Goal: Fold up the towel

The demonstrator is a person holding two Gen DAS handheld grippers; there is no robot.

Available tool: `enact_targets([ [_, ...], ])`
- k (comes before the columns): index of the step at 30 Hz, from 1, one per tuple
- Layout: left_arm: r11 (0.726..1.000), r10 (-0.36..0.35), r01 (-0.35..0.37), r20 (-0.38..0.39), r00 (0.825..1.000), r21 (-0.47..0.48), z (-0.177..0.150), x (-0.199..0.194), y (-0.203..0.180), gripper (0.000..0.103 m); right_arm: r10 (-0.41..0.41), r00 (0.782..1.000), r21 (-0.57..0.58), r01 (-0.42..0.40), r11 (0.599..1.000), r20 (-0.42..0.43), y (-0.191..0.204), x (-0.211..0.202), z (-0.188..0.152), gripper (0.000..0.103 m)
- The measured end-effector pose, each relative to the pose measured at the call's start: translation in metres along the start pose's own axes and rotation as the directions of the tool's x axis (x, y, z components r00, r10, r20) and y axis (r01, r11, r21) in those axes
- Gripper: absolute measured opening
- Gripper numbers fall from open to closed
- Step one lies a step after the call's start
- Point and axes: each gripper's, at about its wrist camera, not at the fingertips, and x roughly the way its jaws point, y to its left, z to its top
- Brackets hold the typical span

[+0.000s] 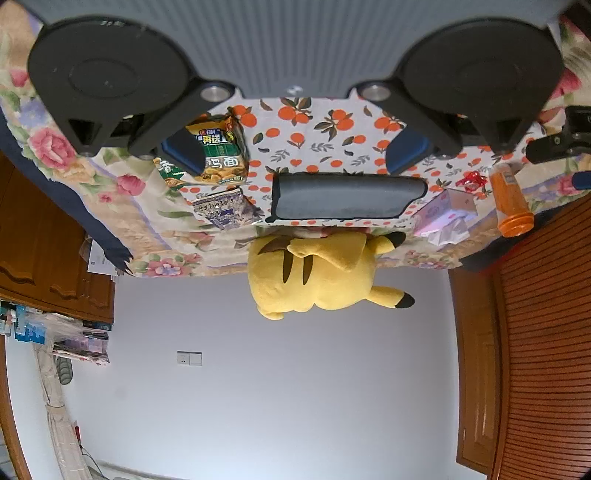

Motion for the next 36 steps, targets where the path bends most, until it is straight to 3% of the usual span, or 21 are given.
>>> enact_targets([
  [36,1.0,0.004,-0.004,-0.005,1.0,0.003,-0.0002,0.0013,0.0025,0.103,-0.001,1.0,-0.002,0.001,1.0,0.0,0.0013,-0.0001,-0.0003,0.103],
])
